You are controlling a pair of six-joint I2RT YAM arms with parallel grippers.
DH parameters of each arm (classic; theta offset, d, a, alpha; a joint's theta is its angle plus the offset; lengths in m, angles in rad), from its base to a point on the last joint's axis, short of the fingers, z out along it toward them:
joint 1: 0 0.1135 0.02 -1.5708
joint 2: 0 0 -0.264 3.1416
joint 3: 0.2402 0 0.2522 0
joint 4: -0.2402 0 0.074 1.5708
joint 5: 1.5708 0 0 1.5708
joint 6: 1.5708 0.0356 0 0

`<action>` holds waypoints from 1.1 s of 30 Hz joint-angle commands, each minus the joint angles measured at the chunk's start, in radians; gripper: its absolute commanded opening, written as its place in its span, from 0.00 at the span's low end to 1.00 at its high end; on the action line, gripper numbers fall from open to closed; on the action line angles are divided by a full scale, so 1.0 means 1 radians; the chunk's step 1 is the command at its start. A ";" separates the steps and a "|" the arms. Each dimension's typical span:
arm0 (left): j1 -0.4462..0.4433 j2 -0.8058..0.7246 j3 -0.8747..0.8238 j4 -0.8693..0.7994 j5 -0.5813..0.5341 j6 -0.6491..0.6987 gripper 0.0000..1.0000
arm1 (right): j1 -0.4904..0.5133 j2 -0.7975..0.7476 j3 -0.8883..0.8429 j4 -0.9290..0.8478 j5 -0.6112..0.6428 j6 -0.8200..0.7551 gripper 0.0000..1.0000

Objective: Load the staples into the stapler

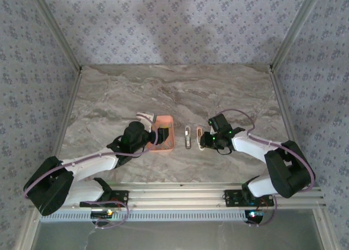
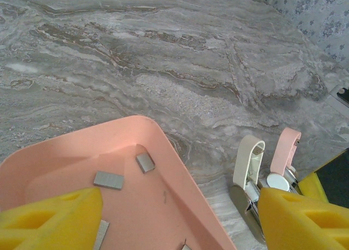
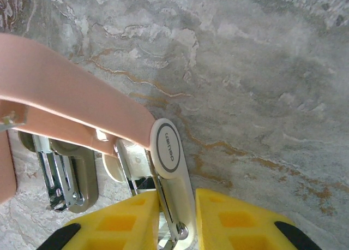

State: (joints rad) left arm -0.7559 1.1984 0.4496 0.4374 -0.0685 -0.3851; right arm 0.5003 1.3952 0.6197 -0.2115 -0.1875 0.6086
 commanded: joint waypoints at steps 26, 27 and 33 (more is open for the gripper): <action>-0.007 -0.036 -0.032 -0.007 -0.027 -0.014 0.76 | 0.030 -0.018 0.011 -0.086 0.034 -0.029 0.30; -0.007 -0.037 -0.035 -0.006 -0.030 -0.018 0.76 | 0.034 -0.019 0.014 -0.091 0.041 -0.029 0.31; -0.005 -0.043 -0.042 -0.014 -0.040 -0.031 0.81 | 0.058 -0.040 0.043 -0.131 0.084 -0.034 0.32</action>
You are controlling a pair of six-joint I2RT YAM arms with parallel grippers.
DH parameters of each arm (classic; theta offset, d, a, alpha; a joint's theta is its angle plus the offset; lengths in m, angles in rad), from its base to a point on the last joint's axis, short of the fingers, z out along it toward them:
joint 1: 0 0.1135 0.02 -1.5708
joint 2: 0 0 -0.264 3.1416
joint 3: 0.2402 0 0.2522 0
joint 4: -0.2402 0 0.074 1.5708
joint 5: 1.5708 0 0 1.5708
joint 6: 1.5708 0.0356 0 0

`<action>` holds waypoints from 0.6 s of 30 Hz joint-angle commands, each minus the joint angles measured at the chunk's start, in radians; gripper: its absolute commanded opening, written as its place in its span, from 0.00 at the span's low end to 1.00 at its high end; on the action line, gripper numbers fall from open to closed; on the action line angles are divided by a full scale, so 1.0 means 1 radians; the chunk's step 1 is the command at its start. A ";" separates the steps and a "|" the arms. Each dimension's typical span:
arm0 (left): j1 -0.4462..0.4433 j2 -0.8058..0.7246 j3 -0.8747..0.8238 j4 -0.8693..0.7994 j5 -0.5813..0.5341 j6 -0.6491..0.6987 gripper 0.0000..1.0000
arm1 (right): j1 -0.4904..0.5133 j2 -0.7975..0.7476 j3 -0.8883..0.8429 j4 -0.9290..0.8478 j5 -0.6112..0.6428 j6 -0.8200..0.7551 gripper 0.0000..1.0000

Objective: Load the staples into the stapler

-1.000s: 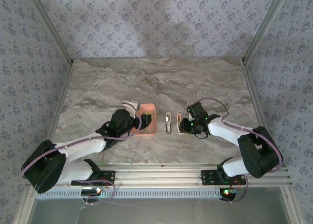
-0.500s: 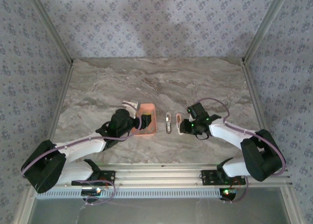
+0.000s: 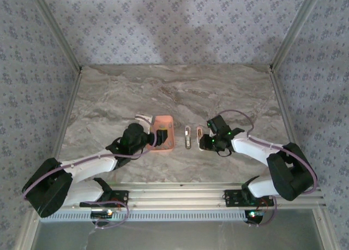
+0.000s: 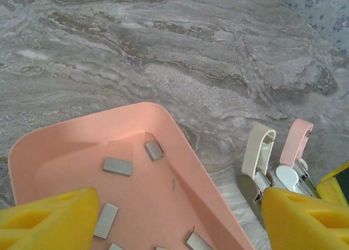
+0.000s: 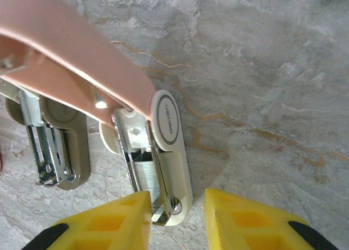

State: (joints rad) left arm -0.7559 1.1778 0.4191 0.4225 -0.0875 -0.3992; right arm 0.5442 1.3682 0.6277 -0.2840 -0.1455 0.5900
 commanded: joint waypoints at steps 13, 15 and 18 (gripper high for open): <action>-0.004 -0.103 -0.043 -0.071 -0.100 -0.075 0.93 | 0.089 -0.118 0.094 -0.131 0.207 -0.021 0.38; -0.005 -0.130 -0.057 -0.087 -0.107 -0.099 0.93 | 0.105 -0.130 0.106 -0.145 0.229 -0.024 0.38; -0.002 -0.186 -0.085 -0.120 -0.135 -0.132 0.94 | 0.132 -0.136 0.133 -0.163 0.257 -0.027 0.38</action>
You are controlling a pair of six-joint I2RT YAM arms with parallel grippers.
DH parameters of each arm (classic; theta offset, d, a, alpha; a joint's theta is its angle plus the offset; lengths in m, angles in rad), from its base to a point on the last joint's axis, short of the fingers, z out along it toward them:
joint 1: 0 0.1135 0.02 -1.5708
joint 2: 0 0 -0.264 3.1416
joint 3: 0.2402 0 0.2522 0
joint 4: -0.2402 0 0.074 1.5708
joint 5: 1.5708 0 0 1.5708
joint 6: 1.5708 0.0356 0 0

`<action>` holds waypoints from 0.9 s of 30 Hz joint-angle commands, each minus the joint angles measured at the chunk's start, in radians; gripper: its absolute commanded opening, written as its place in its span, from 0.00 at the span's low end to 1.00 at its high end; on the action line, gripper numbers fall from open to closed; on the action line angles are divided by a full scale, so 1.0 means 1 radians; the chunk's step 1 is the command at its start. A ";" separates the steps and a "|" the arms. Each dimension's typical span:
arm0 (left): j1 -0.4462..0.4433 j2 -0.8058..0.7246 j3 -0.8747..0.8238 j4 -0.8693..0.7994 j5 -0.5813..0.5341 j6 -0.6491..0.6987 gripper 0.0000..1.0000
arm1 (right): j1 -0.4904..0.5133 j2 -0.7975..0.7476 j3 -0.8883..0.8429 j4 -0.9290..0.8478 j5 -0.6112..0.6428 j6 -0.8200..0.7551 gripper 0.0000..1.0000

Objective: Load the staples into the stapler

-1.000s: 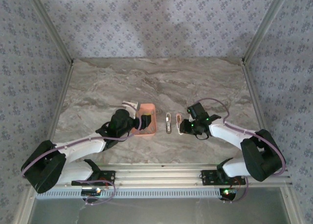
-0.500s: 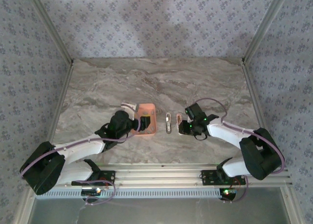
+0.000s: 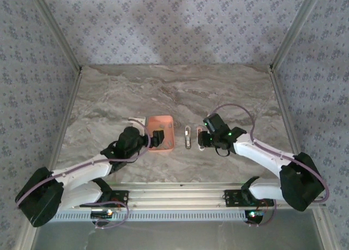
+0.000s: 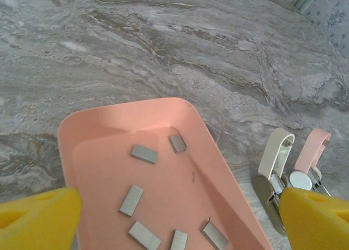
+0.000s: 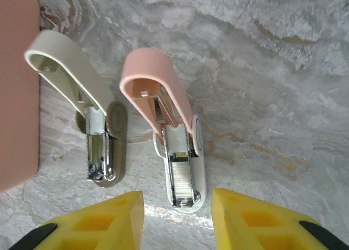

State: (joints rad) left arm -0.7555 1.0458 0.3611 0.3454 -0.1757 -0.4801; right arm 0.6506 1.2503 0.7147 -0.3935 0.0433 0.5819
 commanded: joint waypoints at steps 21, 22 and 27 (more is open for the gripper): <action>0.162 -0.455 -0.093 -0.387 -0.129 -0.077 0.99 | 0.268 0.332 0.468 -0.151 0.142 -0.136 0.39; 0.167 -0.462 -0.093 -0.393 -0.128 -0.072 0.98 | 0.276 0.353 0.509 -0.160 0.144 -0.143 0.39; 0.188 -0.497 -0.114 -0.406 -0.136 -0.087 0.99 | 0.300 0.464 0.616 -0.176 0.127 -0.173 0.39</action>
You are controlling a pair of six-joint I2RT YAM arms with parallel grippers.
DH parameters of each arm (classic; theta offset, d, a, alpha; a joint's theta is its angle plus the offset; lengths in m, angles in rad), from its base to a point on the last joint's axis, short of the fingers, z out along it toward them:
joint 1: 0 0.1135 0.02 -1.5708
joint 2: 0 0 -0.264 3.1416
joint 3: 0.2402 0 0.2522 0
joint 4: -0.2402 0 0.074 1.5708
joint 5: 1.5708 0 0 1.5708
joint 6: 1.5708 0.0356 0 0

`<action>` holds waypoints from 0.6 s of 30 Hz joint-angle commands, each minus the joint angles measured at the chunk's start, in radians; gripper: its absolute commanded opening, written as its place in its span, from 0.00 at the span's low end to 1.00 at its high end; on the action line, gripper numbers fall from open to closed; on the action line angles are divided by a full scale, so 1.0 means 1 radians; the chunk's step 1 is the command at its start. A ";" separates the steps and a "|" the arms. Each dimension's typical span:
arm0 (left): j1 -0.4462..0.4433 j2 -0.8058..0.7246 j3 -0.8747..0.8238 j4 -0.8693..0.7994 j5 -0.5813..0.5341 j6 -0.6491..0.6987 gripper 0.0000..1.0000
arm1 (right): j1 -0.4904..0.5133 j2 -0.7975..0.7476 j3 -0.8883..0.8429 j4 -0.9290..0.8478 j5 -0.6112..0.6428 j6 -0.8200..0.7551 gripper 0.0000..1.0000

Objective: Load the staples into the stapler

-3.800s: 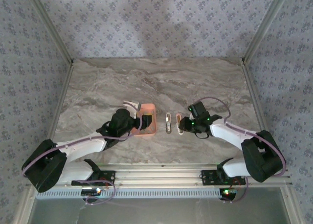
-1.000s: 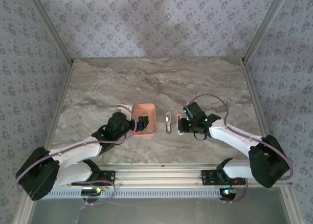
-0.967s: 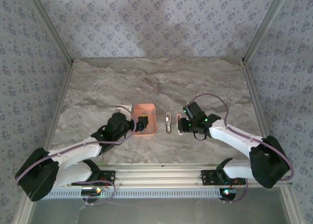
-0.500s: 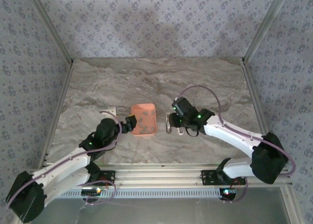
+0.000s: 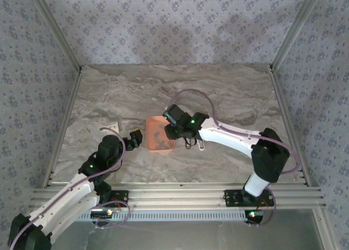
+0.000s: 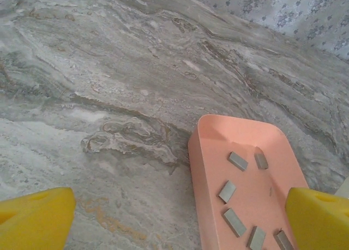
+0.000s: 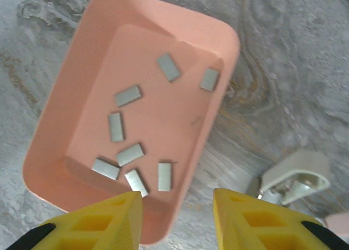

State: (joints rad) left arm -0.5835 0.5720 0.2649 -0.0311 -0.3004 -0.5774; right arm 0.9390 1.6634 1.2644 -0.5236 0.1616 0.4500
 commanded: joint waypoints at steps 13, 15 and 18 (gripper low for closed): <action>0.132 -0.060 -0.060 -0.055 0.043 -0.029 0.99 | 0.032 0.322 0.340 -0.209 -0.064 -0.094 0.40; 0.141 -0.064 -0.064 -0.055 0.053 -0.028 0.99 | 0.031 0.363 0.385 -0.236 -0.080 -0.124 0.40; 0.153 -0.073 -0.065 -0.057 0.062 -0.024 0.99 | 0.030 0.413 0.435 -0.265 -0.083 -0.154 0.42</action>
State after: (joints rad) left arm -0.4438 0.5167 0.2085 -0.0849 -0.2653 -0.5964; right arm 0.9661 2.0331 1.6360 -0.6964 0.0948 0.3531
